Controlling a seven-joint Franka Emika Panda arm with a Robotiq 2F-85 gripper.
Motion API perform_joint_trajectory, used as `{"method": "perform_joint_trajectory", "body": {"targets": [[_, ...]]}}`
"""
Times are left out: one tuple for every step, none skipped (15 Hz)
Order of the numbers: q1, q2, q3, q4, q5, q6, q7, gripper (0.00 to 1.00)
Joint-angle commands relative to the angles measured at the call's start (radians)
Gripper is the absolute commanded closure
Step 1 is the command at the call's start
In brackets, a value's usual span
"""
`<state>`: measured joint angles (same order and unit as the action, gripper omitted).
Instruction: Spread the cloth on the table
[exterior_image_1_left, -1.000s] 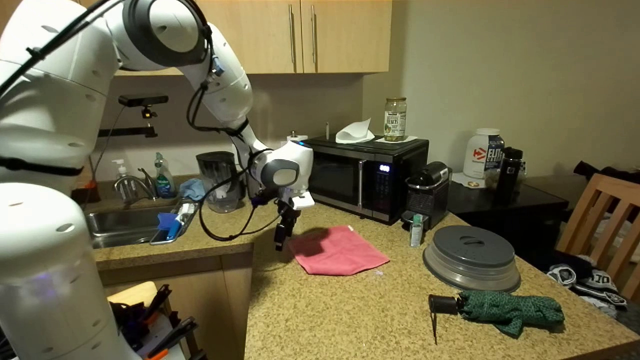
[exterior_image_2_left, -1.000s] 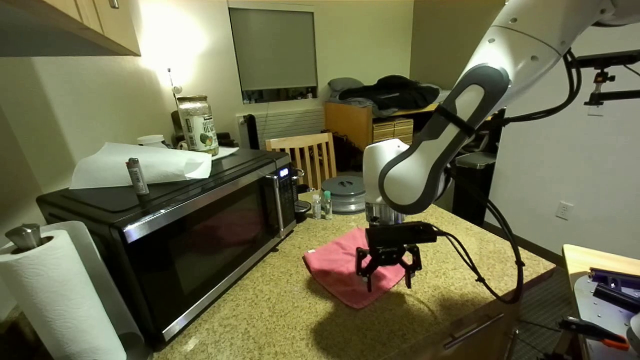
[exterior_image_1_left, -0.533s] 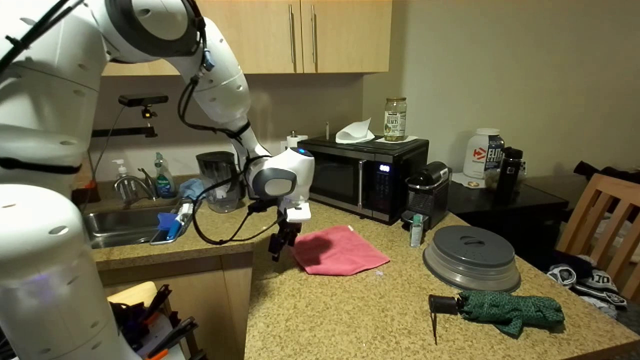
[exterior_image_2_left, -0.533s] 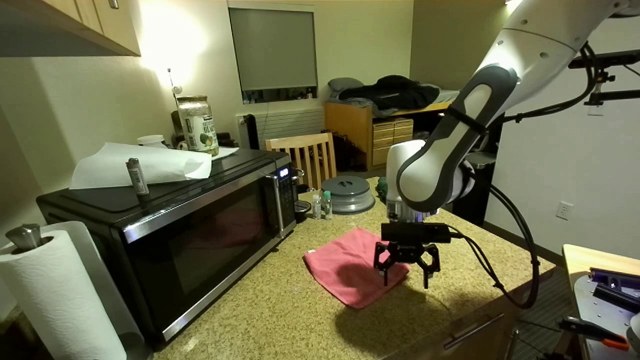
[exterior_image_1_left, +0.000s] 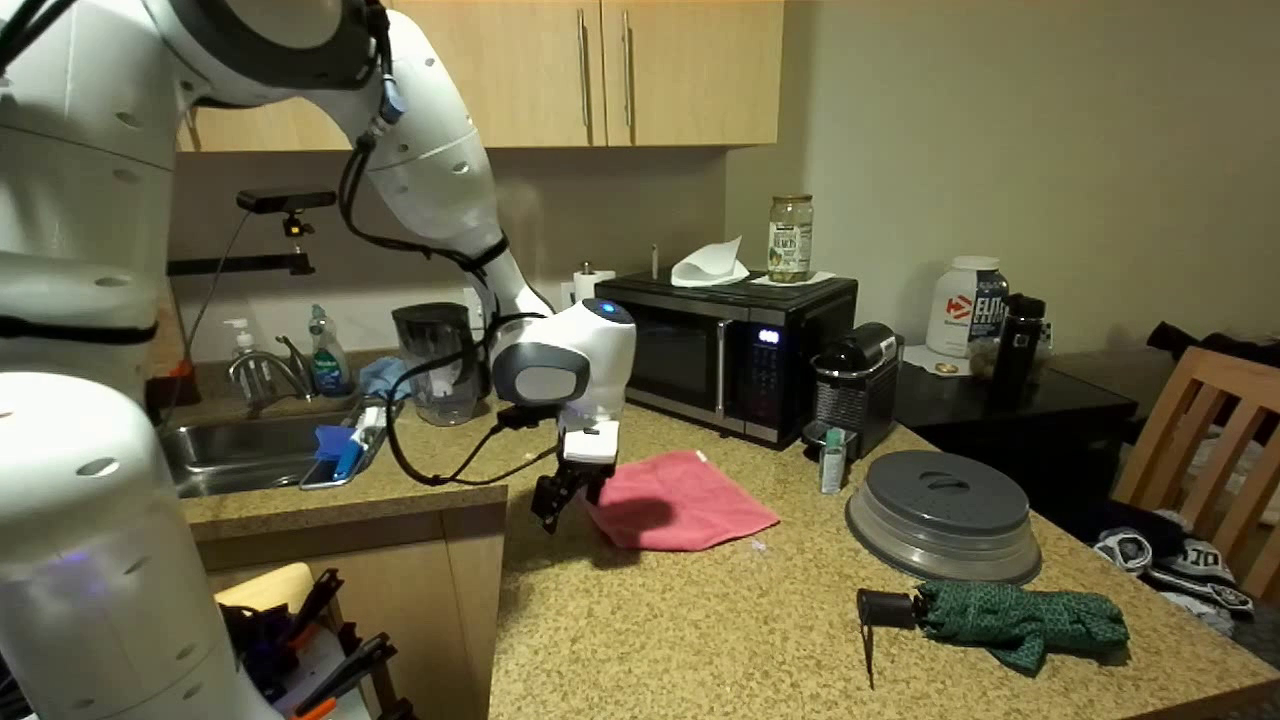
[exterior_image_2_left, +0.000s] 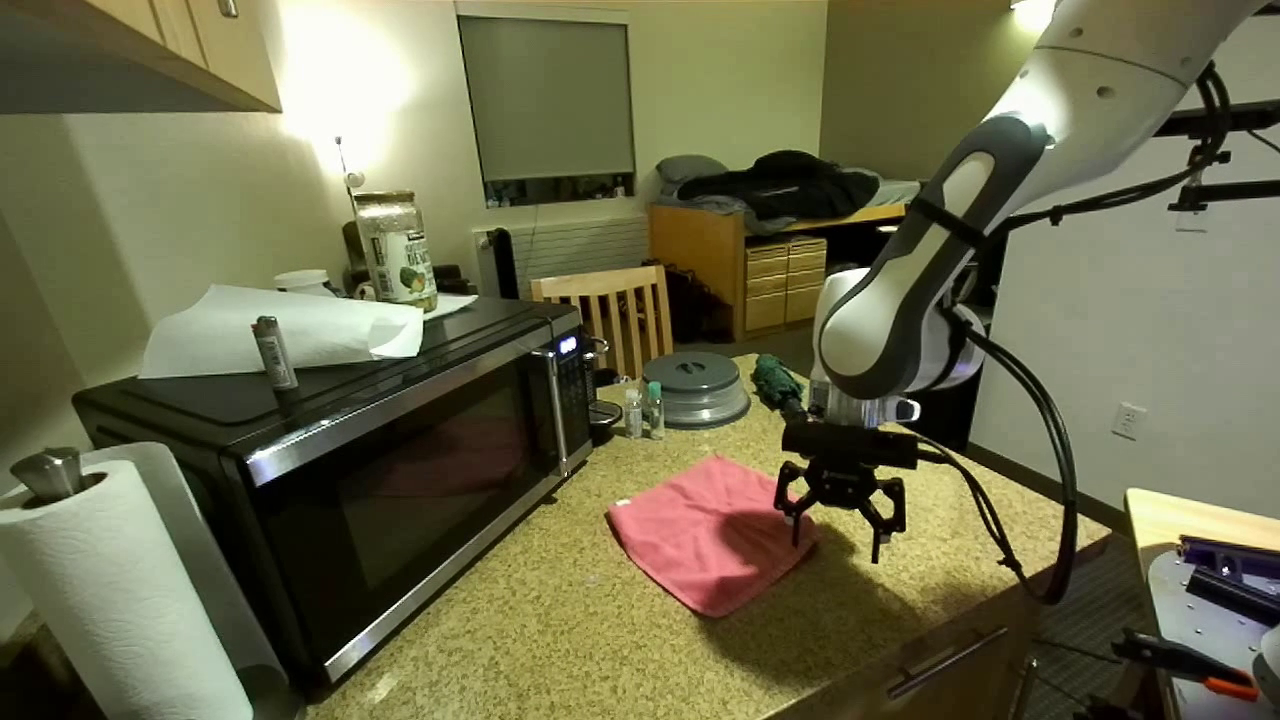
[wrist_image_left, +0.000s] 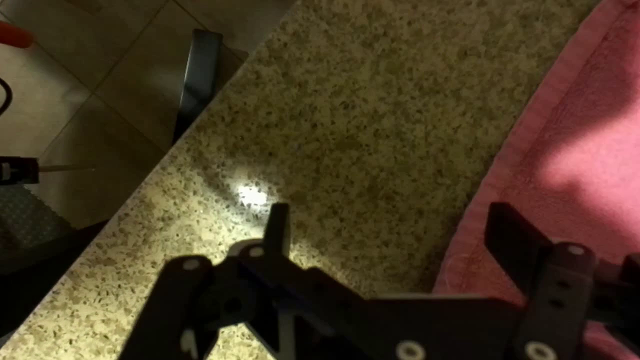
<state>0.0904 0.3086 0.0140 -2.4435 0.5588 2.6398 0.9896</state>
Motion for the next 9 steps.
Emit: {"method": "perform_joint_trajectory", "body": {"targets": [[-0.002, -0.074, -0.004, -0.057, 0.001, 0.034, 0.046, 0.0], [-0.003, -0.082, -0.007, -0.058, 0.0, 0.036, 0.051, 0.0], [-0.005, -0.09, -0.009, -0.058, -0.001, 0.036, 0.053, 0.0], [-0.005, -0.097, -0.012, -0.057, -0.006, 0.038, 0.059, 0.0], [-0.004, -0.103, -0.014, -0.053, -0.014, 0.036, 0.057, 0.0], [0.001, -0.104, -0.02, -0.046, -0.046, 0.036, 0.051, 0.0], [0.002, -0.104, -0.021, -0.037, -0.078, 0.029, 0.032, 0.0], [0.008, -0.096, -0.033, -0.018, -0.154, 0.006, 0.03, 0.0], [0.016, -0.094, -0.045, -0.003, -0.237, -0.012, 0.028, 0.0]]}}
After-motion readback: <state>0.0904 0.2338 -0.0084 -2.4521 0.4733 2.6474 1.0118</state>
